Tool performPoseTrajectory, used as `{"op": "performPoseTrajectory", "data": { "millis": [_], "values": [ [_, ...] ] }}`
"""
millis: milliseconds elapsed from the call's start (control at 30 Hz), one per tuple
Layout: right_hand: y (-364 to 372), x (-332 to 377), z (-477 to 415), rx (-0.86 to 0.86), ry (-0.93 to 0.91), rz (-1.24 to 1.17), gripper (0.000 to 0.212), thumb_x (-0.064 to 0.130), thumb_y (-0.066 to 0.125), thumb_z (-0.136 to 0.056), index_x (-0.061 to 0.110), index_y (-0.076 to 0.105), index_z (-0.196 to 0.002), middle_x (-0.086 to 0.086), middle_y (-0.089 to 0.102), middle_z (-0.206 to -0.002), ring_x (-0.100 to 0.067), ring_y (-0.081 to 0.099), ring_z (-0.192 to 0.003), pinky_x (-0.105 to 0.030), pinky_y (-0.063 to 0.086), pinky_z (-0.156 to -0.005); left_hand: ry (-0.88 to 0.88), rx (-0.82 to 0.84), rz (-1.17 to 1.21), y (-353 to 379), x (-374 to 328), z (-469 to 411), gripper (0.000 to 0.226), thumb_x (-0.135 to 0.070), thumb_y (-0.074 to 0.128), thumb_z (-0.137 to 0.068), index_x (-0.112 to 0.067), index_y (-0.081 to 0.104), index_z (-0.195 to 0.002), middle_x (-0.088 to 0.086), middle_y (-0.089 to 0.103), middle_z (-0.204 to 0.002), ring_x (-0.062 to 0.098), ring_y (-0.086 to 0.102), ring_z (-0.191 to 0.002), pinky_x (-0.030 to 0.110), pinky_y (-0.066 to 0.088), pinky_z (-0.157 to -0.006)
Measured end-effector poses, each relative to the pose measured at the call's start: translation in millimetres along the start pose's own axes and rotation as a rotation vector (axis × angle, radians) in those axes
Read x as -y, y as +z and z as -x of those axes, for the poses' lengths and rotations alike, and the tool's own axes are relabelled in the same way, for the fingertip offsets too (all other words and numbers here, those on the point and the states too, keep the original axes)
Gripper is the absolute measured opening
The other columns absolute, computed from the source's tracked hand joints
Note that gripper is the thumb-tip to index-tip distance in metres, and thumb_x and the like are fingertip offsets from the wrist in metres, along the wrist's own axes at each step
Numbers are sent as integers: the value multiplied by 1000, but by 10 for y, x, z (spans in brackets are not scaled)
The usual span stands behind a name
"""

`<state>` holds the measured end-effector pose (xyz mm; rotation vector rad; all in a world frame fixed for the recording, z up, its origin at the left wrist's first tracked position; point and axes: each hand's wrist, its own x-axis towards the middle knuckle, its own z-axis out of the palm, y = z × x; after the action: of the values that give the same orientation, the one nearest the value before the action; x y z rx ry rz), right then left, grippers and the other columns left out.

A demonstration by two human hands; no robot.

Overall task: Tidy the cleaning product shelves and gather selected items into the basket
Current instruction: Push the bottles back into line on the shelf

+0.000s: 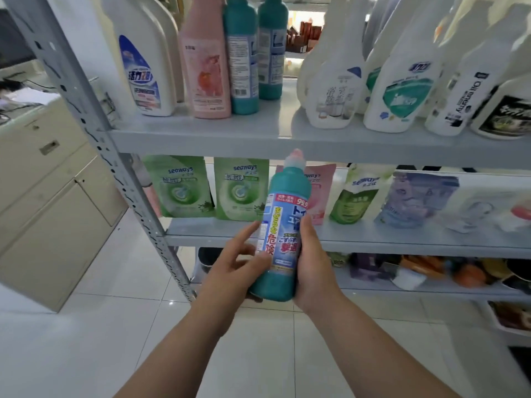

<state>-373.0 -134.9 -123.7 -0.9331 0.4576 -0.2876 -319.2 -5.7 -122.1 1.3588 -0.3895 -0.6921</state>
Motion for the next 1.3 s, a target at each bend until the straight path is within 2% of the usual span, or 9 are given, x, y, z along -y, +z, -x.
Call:
{"op": "performPoseTrajectory", "data": {
  "millis": [67,167,333,400,633,900,1000,1133,1300],
  "values": [
    [-158,66,2,56,-49,60,85,75,79,-67,27,61,-134,-11,74,-122,-29,74,-107,-42,61,-83,-103,105,148,221,73,-31,79,-48,84,-65,-39,56,-138,9,70,-127,30,71,-113,49,61,-88],
    [-313,185,-14,108,-139,164,66,61,73,-79,40,53,-139,-4,74,-121,-24,74,-106,-35,61,-82,-193,168,314,492,164,-31,68,-43,81,-69,-26,59,-131,15,71,-126,37,70,-113,55,60,-85],
    [-587,393,-143,137,-74,239,38,55,55,-91,74,51,-124,21,72,-122,-11,72,-112,-30,60,-85,-148,6,188,785,206,-24,30,-41,68,-88,-42,69,-118,5,74,-119,33,74,-102,48,62,-72],
    [-716,420,-197,96,-20,209,43,53,58,-88,57,59,-130,10,75,-122,-16,73,-111,-38,59,-91,-148,-64,206,866,232,-9,29,-29,57,-103,-46,69,-122,4,72,-123,33,74,-105,47,62,-71],
    [-857,430,-166,45,325,-82,46,45,61,-96,8,66,-123,-15,77,-93,-27,77,-76,-37,61,-60,-179,-98,43,904,168,80,30,-25,54,-105,-36,59,-132,1,75,-114,22,76,-92,34,60,-61],
    [-833,503,-157,161,504,-164,63,46,66,-89,9,56,-139,-16,72,-83,-26,72,-64,-33,58,-54,-298,-43,190,789,-42,99,31,-15,62,-99,-4,55,-128,17,75,-107,23,74,-80,29,59,-61],
    [-784,442,-158,178,486,-200,65,47,66,-89,8,56,-140,-18,73,-93,-29,74,-73,-35,60,-60,-373,10,327,761,6,116,46,-27,67,-90,-11,59,-132,19,74,-112,29,75,-91,33,62,-66],
    [-601,288,-115,222,353,-229,74,47,75,-73,11,58,-136,-19,73,-107,-30,74,-88,-39,61,-71,-448,155,589,588,69,153,60,-26,70,-88,-15,53,-144,26,63,-135,43,68,-114,43,64,-73],
    [-364,223,-118,216,67,27,79,45,65,-72,15,52,-143,-11,73,-112,-25,74,-99,-41,60,-79,-289,70,516,390,56,209,54,-23,64,-78,-10,56,-130,17,73,-117,35,74,-98,40,63,-65]
  ]
}}
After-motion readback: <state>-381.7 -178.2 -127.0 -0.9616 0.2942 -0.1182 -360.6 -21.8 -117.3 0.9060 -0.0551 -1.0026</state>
